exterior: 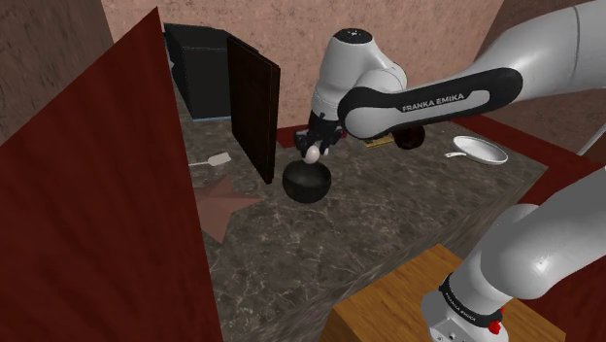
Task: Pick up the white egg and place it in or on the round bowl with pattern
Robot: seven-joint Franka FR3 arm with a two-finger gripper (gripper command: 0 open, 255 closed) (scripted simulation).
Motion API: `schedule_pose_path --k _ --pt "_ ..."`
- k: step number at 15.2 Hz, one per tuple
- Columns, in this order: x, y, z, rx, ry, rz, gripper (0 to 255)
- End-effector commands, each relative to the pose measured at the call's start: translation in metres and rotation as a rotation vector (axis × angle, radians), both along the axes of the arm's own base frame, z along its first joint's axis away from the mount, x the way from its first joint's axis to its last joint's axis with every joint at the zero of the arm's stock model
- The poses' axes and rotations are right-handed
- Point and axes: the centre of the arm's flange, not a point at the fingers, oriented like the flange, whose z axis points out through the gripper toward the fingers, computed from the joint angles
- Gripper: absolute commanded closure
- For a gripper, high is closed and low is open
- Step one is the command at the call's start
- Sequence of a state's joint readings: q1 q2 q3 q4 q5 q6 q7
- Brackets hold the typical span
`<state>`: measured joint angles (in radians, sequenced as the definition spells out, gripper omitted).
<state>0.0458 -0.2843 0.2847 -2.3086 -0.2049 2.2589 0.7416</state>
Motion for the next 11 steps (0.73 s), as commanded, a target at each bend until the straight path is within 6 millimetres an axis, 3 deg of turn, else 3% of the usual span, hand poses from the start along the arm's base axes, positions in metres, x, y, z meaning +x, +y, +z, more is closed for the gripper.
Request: schedule_pose_path --k 1,11 --pt "0.000 -0.003 -0.009 0.000 -0.001 0.001 255" --pt "0.000 -0.003 -0.061 0.000 -0.001 0.001 255"
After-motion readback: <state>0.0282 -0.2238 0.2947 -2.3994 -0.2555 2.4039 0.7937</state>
